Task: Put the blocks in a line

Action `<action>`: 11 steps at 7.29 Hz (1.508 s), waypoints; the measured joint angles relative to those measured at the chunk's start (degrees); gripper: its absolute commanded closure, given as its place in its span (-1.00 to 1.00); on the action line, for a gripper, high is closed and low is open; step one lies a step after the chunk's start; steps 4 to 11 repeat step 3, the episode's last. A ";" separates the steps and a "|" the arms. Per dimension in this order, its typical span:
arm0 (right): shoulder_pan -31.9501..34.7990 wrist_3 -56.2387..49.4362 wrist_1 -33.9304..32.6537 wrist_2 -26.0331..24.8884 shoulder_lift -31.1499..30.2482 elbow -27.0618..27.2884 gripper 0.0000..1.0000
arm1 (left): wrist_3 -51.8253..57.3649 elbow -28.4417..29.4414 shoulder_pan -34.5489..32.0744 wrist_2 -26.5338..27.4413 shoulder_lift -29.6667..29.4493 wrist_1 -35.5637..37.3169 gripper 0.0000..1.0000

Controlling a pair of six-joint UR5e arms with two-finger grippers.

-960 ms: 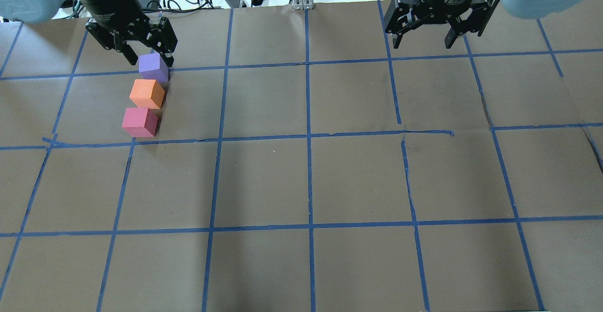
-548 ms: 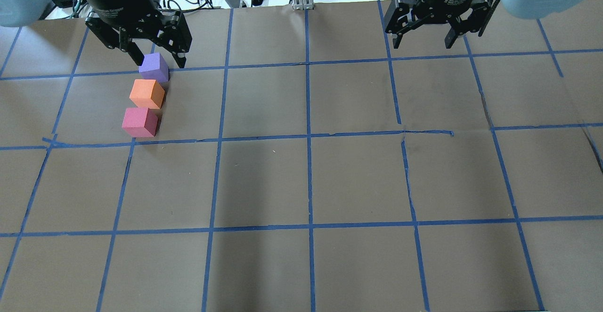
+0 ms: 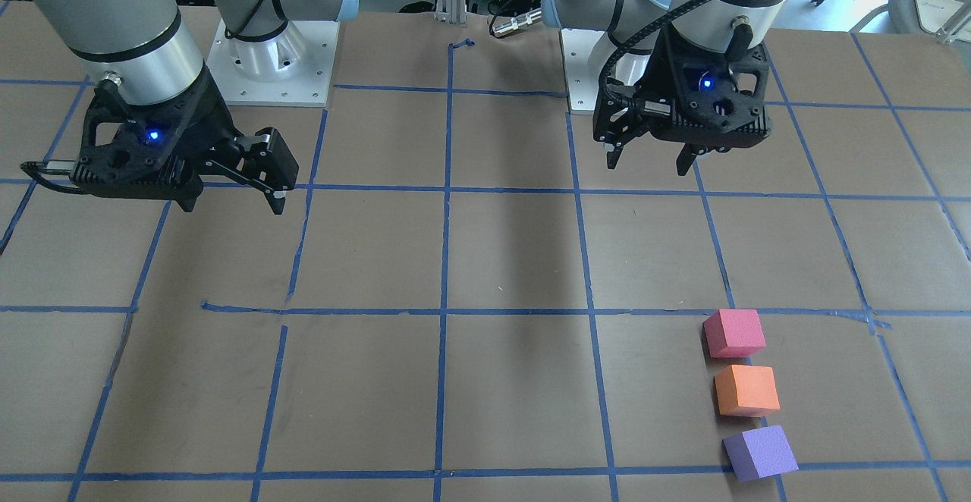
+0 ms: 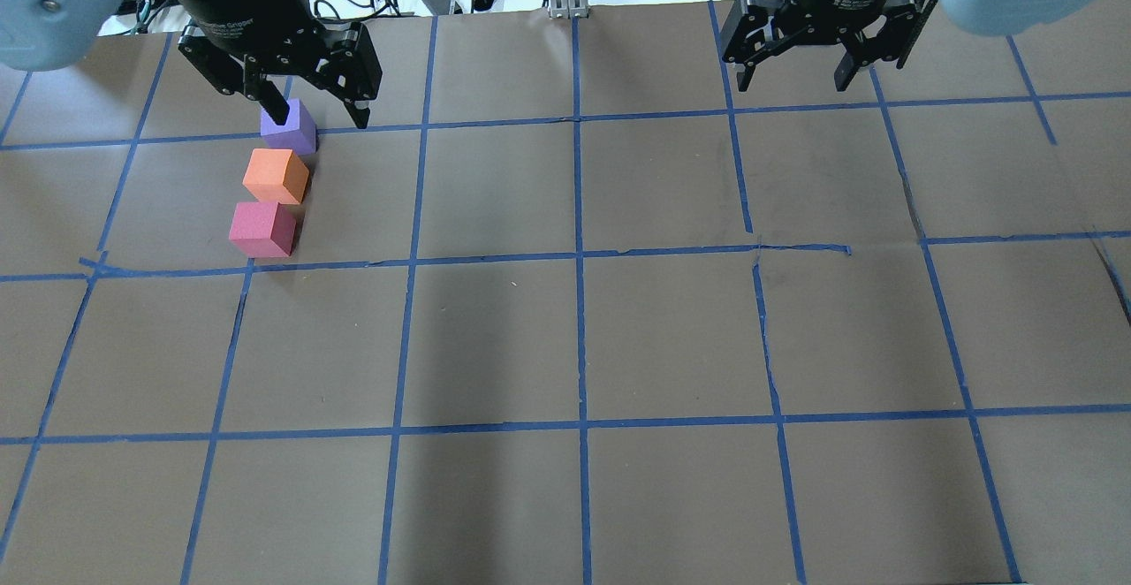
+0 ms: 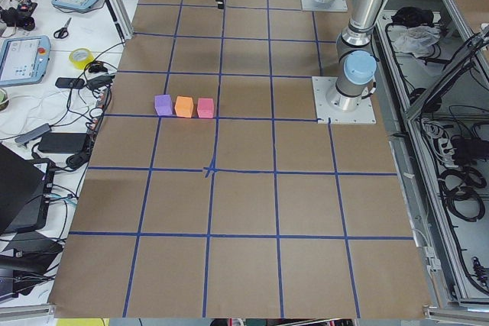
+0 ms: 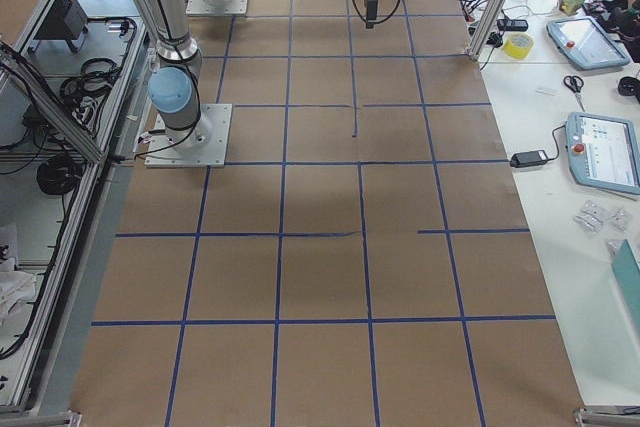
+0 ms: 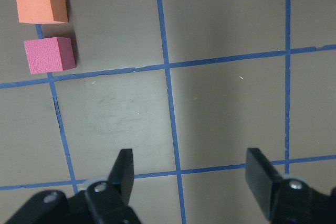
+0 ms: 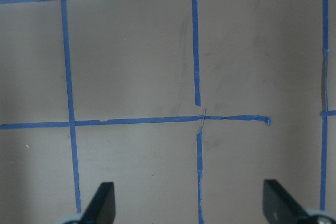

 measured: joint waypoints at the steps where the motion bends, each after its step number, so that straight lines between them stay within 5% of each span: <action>1: 0.00 0.00 0.00 0.02 0.00 0.00 -1.00 | -0.14 -0.12 0.02 -0.04 0.21 0.38 -0.76; 3: 0.00 0.00 0.00 0.03 0.00 -0.02 -1.00 | -0.32 -0.54 -0.09 0.06 0.68 0.87 -0.94; 11: 0.00 0.00 0.00 0.03 0.00 -0.02 -1.00 | -0.32 -0.54 -0.09 0.06 0.68 0.87 -0.94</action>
